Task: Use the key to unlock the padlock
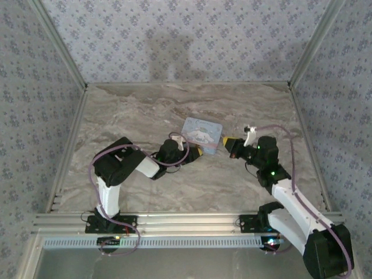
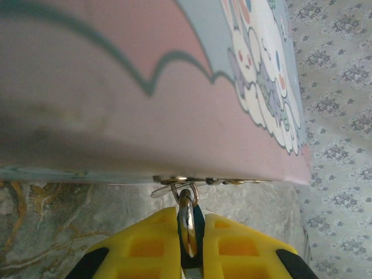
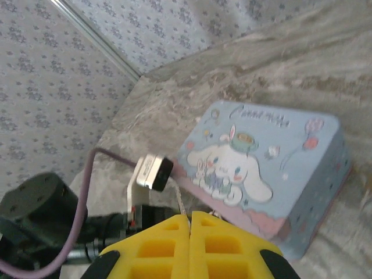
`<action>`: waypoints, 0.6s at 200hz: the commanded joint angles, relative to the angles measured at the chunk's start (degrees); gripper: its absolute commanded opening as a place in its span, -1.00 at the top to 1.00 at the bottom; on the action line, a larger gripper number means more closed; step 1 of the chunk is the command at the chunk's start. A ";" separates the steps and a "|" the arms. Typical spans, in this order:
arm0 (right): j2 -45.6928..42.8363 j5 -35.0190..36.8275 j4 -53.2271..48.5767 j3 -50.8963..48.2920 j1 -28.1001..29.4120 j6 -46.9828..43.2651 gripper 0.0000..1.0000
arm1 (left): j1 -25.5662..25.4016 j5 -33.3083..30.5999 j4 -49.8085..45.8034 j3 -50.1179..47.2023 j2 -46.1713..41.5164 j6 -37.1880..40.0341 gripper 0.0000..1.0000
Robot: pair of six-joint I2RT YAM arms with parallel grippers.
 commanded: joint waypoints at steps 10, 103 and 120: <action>-1.87 -0.67 8.02 -5.14 1.26 8.74 1.00 | 0.89 2.81 -0.75 1.81 -2.71 -3.34 0.83; 9.88 16.90 24.70 -14.46 13.94 17.53 1.00 | 1.31 4.60 0.61 5.14 -2.74 -7.57 0.84; 13.66 17.93 29.90 -15.34 14.43 19.99 1.00 | 1.46 4.41 1.62 4.93 -2.65 -8.26 0.84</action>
